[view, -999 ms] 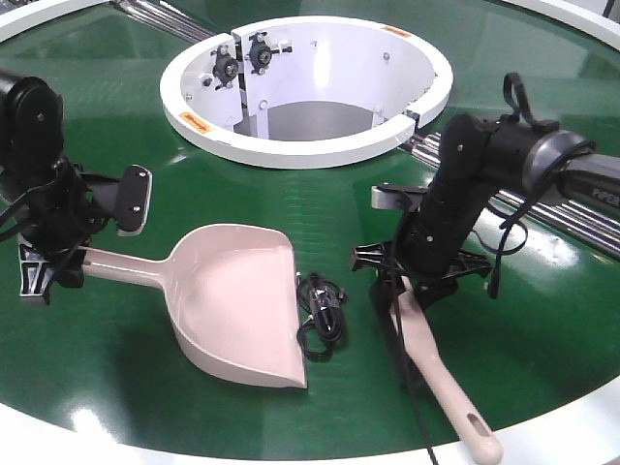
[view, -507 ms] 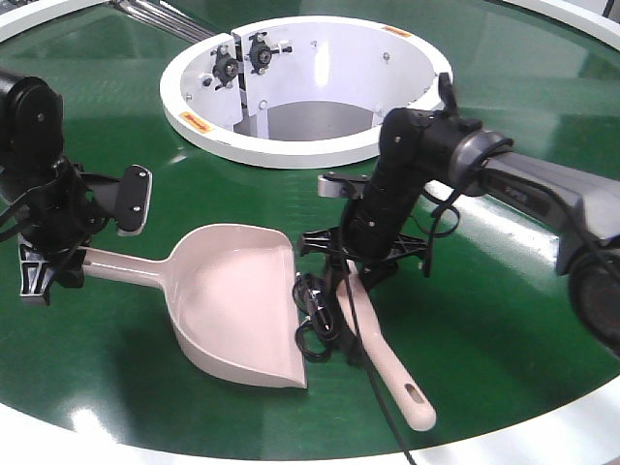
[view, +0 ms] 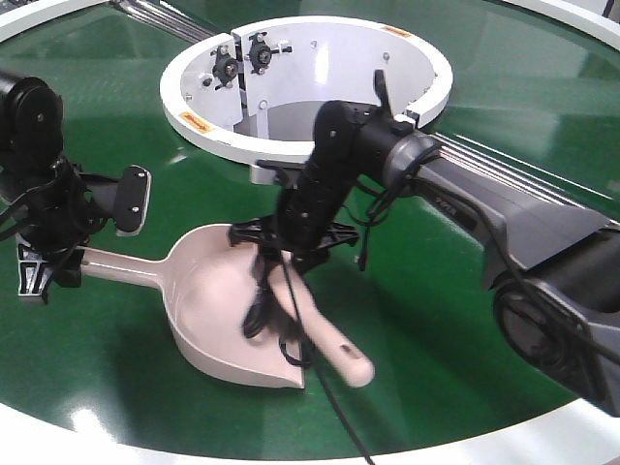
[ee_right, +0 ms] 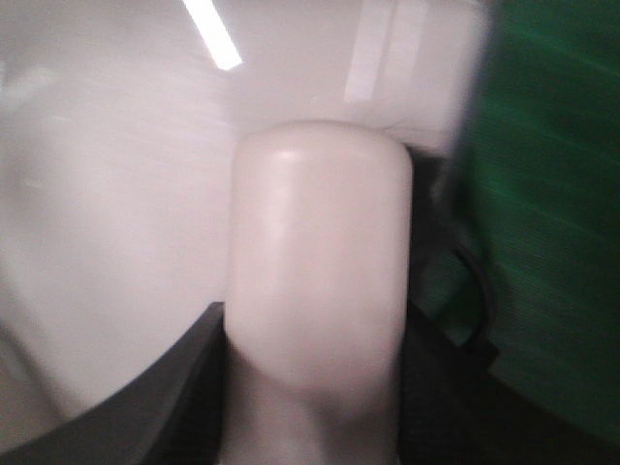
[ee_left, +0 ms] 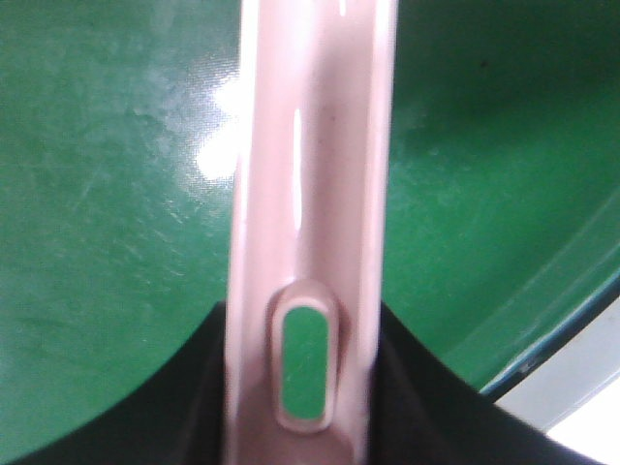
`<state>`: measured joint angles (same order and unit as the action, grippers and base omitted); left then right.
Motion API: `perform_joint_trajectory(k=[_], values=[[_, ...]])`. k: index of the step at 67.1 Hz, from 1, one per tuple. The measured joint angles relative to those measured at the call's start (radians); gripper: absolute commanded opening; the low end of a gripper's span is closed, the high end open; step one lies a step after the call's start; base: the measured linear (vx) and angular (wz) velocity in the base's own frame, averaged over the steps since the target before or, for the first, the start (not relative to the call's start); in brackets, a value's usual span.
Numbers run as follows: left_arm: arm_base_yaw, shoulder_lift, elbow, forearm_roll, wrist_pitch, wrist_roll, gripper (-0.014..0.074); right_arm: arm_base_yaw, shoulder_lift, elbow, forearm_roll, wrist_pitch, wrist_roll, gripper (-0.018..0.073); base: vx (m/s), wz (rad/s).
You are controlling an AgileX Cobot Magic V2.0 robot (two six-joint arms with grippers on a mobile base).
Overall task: Clean and inspect green conveyor with broom and dustpan
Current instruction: 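Sweep the black cable into the dustpan with the right-held brush, then sweep again with the brush, pushing the cable deeper into the dustpan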
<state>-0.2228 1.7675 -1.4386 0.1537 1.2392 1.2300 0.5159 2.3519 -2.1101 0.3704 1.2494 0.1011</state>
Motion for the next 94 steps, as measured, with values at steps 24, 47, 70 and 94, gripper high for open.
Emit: perform_joint_trajectory(k=[24,47,70,94], values=[[0.000,0.000,0.000,-0.002,0.000,0.000,-0.0006,0.032,0.004,-0.091,0.048,-0.009,0.026,-0.0003,0.00,0.00],[0.000,0.000,0.000,-0.004,0.000,-0.002,-0.0006,0.032,-0.080,-0.091,-0.085,-0.006,0.032,-0.0003,0.00,0.00],[0.000,0.000,0.000,-0.004,0.000,-0.003,-0.0006,0.001,-0.141,-0.081,-0.153,-0.003,0.032,-0.0003,0.00,0.00],[0.000,0.000,0.000,-0.005,0.000,-0.003,-0.0006,-0.070,-0.286,0.254,-0.185,-0.005,0.011,-0.0003,0.00,0.00]])
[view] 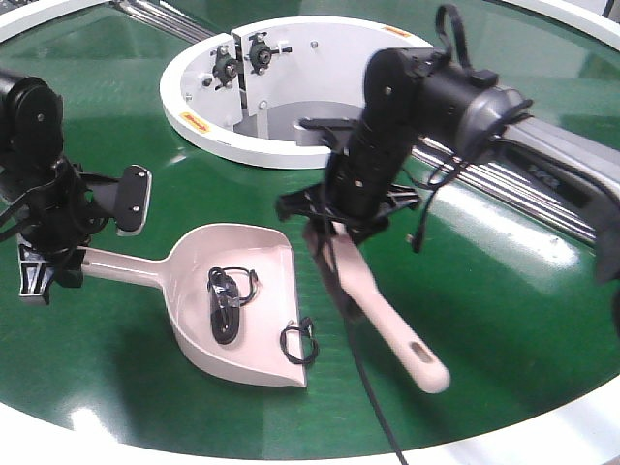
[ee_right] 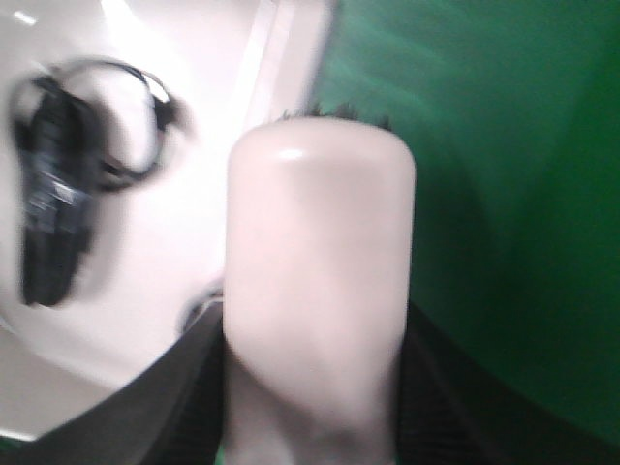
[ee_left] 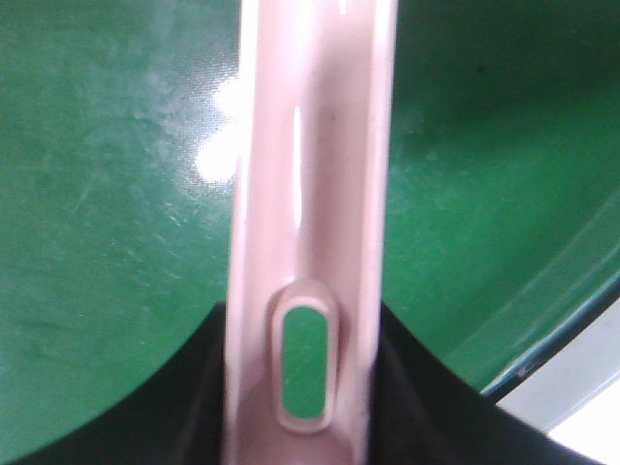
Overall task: Clean and inspect green conveyor with broom and dustpan
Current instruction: 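Sweep again with the brush, pushing the cable deeper into the dustpan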
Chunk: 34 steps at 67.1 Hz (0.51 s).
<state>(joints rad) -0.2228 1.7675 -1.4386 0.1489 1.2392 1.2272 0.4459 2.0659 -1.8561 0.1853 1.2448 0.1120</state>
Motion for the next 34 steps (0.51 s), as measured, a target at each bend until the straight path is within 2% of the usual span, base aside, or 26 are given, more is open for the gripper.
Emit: perform_joint_trajectory(k=[21,34], values=[[0.000,0.000,0.000,0.000,0.000,-0.001,-0.0006,-0.084,-0.086,0.223,-0.040,-0.010,-0.025,-0.0003,0.00,0.00],[0.000,0.000,0.000,0.000,0.000,-0.001,-0.0006,-0.108,-0.094,0.314,-0.040,-0.017,-0.030,-0.0003,0.00,0.00]])
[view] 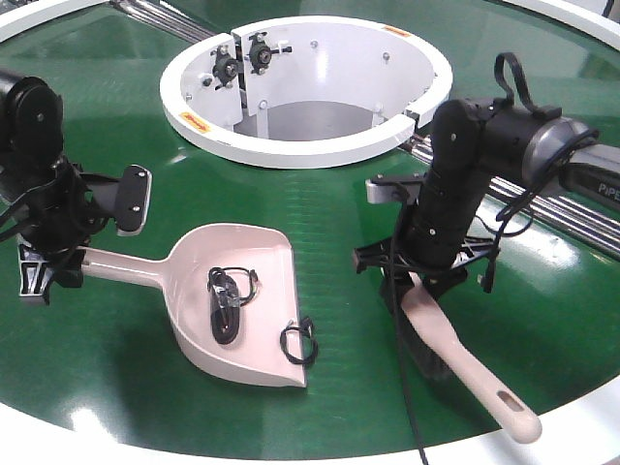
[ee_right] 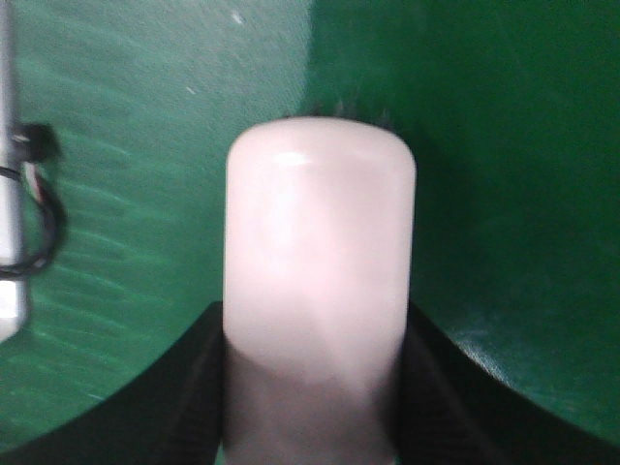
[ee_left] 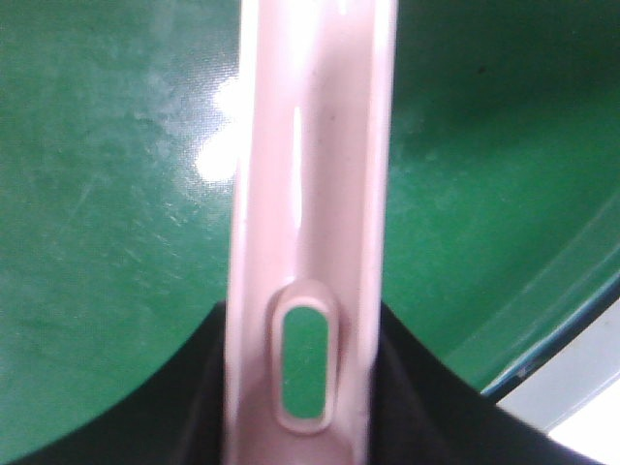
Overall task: Clean and inspect green conveyor with broom and dustpan
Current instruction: 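Sweep again with the brush, pushing the cable deeper into the dustpan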
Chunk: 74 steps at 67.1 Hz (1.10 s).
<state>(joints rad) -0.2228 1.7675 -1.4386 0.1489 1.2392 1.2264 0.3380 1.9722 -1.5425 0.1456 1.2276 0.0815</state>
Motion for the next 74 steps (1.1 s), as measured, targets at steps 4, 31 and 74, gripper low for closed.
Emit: perform_joint_trajectory(k=[4,31,74], values=[[0.000,0.000,0.000,0.000,0.000,0.000,-0.0006,0.000,0.000,0.017,0.009,0.000,-0.006,-0.0003,0.00,0.00],[0.000,0.000,0.000,-0.001,0.000,0.000,-0.0006,0.084,0.032,0.024,0.137,-0.155,-0.042,-0.0003,0.00,0.00],[0.000,0.000,0.000,-0.003,0.000,0.000,-0.0006,0.163,0.184,-0.166,0.239,-0.205,-0.052,-0.0003,0.00,0.00]])
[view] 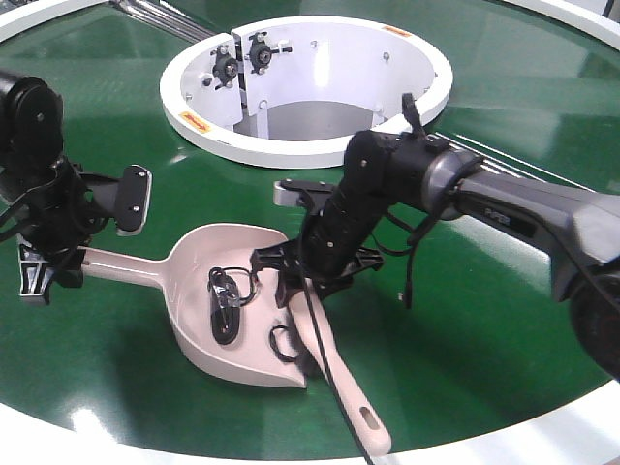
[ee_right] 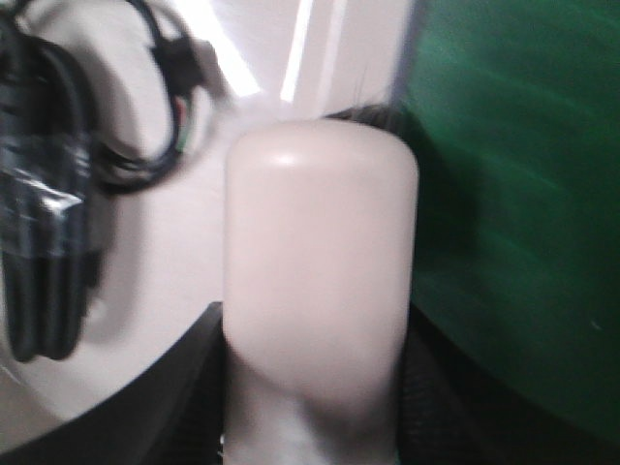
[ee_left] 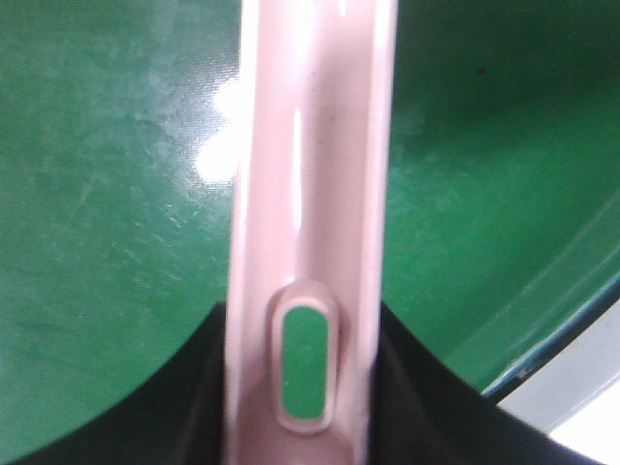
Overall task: Clean and inspect green conveyor with broom and dustpan
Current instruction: 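Sweep again with the brush, pushing the cable deeper into the dustpan, then move the brush back and release it onto the conveyor with the right gripper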
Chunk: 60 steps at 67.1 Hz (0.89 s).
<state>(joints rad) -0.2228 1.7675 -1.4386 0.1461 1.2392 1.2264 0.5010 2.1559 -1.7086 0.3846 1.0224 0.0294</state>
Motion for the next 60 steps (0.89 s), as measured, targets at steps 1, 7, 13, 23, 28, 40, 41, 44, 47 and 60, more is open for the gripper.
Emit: perform_joint_trajectory(k=[1,7,13,23,28,40,41,44,47,60], values=[[0.000,0.000,0.000,0.000,0.000,0.000,-0.0006,0.002,0.004,-0.011,0.000,0.004,0.000,-0.0003,0.00,0.00],[0.000,0.000,0.000,0.000,0.000,0.000,-0.0006,0.014,0.023,-0.065,0.000,0.023,0.000,-0.0003,0.00,0.00],[0.000,0.000,0.000,0.000,0.000,0.000,-0.0006,0.022,0.035,-0.112,0.002,0.042,0.000,-0.0003,0.00,0.00],[0.000,0.000,0.000,0.000,0.000,0.000,-0.0006,0.030,0.040,-0.157,0.006,0.079,0.000,-0.0003,0.00,0.00],[0.000,0.000,0.000,0.000,0.000,0.000,-0.0006,0.030,0.040,-0.179,-0.001,0.104,0.000,-0.0003,0.00,0.00],[0.000,0.000,0.000,0.000,0.000,0.000,-0.0006,0.030,0.033,-0.218,-0.044,0.187,0.000,-0.0003,0.00,0.00],[0.000,0.000,0.000,0.000,0.000,0.000,-0.0006,0.030,0.031,-0.220,-0.050,0.192,0.000,-0.0003,0.00,0.00],[0.000,0.000,0.000,0.000,0.000,0.000,-0.0006,0.030,0.023,-0.223,-0.073,0.199,0.000,-0.0003,0.00,0.00],[0.000,0.000,0.000,0.000,0.000,0.000,-0.0006,0.030,0.008,-0.224,-0.109,0.202,0.000,-0.0003,0.00,0.00],[0.000,0.000,0.000,0.000,0.000,0.000,-0.0006,-0.002,-0.077,-0.224,-0.252,0.212,0.029,-0.0003,0.00,0.00]])
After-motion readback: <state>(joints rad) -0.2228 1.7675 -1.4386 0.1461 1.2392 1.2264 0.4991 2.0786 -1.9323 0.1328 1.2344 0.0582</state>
